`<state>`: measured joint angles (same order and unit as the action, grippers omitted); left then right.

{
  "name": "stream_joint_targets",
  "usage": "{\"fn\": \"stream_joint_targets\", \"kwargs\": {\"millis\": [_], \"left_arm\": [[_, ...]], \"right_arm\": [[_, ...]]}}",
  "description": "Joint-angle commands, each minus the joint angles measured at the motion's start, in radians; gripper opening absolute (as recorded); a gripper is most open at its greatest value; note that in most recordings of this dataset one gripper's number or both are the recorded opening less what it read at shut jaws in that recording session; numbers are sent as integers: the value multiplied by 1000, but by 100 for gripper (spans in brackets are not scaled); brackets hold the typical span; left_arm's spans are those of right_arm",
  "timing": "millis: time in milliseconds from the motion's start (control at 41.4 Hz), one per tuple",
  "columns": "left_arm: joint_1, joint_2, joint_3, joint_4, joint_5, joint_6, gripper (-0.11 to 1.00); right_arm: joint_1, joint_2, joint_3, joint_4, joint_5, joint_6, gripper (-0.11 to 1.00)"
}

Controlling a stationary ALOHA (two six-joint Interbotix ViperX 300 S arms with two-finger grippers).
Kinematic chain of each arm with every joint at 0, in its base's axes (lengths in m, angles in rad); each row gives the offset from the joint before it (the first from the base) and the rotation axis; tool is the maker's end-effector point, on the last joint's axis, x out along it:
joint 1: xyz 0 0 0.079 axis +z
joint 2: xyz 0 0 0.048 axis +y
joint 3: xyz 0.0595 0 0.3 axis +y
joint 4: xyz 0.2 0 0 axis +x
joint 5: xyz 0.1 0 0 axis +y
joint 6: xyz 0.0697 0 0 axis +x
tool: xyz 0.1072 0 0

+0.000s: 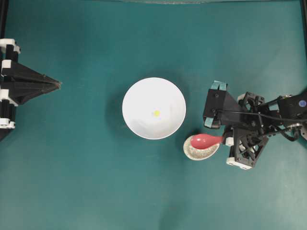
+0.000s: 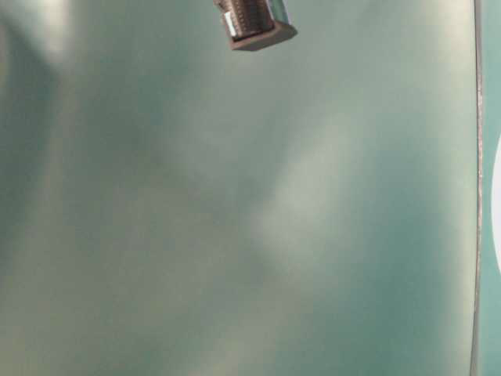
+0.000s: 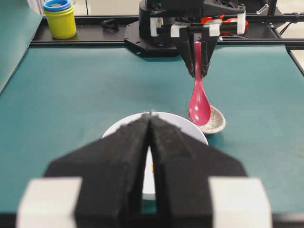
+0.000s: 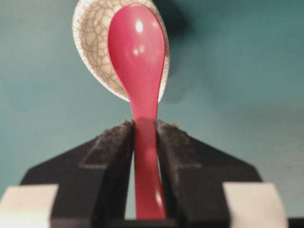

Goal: Scoop the yellow hexagonal prism block from the bowl with a spoon using the right arm.

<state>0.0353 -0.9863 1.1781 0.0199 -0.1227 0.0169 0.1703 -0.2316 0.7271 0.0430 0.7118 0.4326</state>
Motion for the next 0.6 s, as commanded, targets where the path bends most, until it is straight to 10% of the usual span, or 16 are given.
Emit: {"fn": "stream_joint_targets", "kwargs": {"millis": [0,580], "left_arm": [[3,9,-20,0,-11,-2,1],[2,11,-20,0,-12,-2,1]], "right_arm": [[2,-21,-8,-2,-9,-2,22],[3,-17,12,11,-71,-3,22]]}}
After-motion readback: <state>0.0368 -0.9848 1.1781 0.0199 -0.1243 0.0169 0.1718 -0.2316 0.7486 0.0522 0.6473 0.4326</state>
